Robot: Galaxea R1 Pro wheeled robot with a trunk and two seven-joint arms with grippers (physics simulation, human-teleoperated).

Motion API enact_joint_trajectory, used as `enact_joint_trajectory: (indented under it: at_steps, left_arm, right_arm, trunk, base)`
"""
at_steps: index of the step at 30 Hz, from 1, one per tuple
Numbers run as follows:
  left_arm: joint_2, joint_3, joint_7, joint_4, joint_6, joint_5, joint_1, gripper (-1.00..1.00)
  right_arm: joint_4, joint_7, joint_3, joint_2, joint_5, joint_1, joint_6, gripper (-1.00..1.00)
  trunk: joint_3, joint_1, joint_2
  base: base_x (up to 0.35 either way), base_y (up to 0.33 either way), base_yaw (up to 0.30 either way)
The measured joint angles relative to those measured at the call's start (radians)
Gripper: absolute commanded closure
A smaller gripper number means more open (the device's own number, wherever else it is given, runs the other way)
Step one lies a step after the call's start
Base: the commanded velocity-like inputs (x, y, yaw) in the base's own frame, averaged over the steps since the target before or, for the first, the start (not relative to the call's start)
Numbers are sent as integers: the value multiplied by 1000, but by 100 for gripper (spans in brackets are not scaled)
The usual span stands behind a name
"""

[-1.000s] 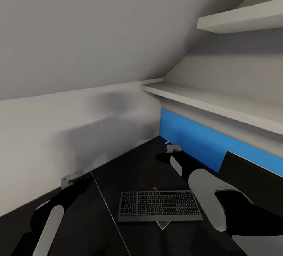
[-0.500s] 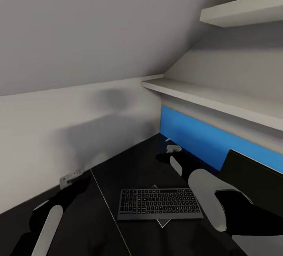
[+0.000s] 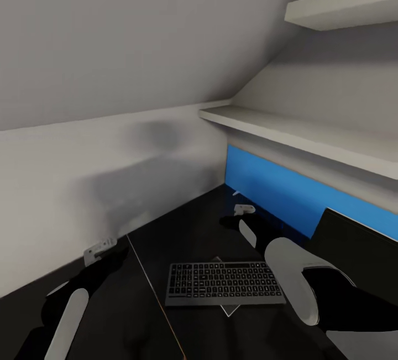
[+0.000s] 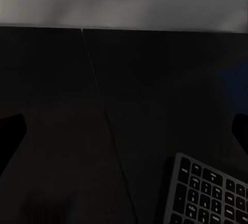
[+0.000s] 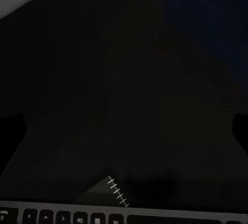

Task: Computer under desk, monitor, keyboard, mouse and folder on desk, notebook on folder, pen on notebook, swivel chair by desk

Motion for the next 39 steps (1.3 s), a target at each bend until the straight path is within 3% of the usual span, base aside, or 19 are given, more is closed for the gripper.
enact_joint_trajectory:
  at_steps: [28, 39]
  left_arm:
    - [3, 1, 0, 0, 0, 0, 0, -100]
    - [3, 1, 0, 0, 0, 0, 0, -100]
  right_arm:
    - [2, 0, 0, -1, 1, 0, -2, -100]
    - [3, 1, 0, -2, 1, 0, -23, -100]
  trunk:
    - [-43, 0, 0]
    - [-45, 0, 0]
  base:
    - [0, 0, 0]
    - [0, 0, 0]
